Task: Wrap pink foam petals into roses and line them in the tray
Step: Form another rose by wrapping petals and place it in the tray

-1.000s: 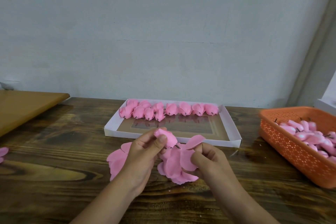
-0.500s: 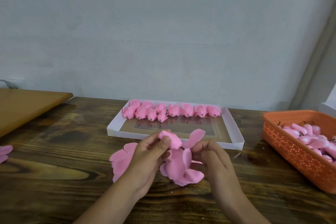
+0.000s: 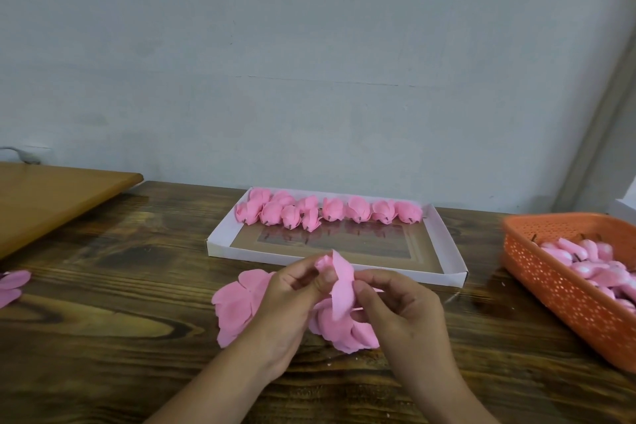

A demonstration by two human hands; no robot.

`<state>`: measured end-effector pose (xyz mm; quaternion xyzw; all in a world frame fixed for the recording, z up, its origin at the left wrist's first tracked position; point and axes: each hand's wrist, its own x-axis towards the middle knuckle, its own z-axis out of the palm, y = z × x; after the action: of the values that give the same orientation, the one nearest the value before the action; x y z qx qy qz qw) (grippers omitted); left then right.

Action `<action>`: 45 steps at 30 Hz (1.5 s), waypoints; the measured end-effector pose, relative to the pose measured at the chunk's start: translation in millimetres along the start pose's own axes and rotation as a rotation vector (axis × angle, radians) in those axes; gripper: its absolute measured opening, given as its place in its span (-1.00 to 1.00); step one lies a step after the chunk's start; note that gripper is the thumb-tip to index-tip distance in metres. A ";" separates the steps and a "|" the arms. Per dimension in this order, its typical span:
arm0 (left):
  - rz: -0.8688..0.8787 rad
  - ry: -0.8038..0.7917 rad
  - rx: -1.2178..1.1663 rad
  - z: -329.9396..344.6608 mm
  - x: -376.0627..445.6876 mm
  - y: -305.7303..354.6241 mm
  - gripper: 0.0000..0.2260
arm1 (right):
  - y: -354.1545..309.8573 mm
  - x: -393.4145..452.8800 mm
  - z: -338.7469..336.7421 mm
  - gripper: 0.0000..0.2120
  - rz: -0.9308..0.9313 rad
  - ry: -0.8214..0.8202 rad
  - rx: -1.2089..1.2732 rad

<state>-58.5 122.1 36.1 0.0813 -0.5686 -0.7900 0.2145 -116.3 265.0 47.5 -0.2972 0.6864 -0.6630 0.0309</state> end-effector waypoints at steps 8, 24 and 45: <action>0.021 -0.036 0.065 -0.1 -0.7 -0.1 -0.70 | -6.5 -4.1 -2.6 -0.69 -0.025 -0.022 0.113; 0.033 -0.063 0.149 -4.3 -0.4 -4.1 -0.72 | -18.8 -4.9 -12.0 -0.67 -0.008 -0.260 0.186; 0.069 0.074 0.057 -4.1 2.1 -1.3 -0.65 | 7.3 -19.1 -6.3 -0.72 -0.308 0.081 -0.502</action>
<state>-59.2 118.0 33.7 0.0971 -0.5851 -0.7620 0.2602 -106.0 278.7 34.7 -0.3695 0.7763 -0.4809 -0.1720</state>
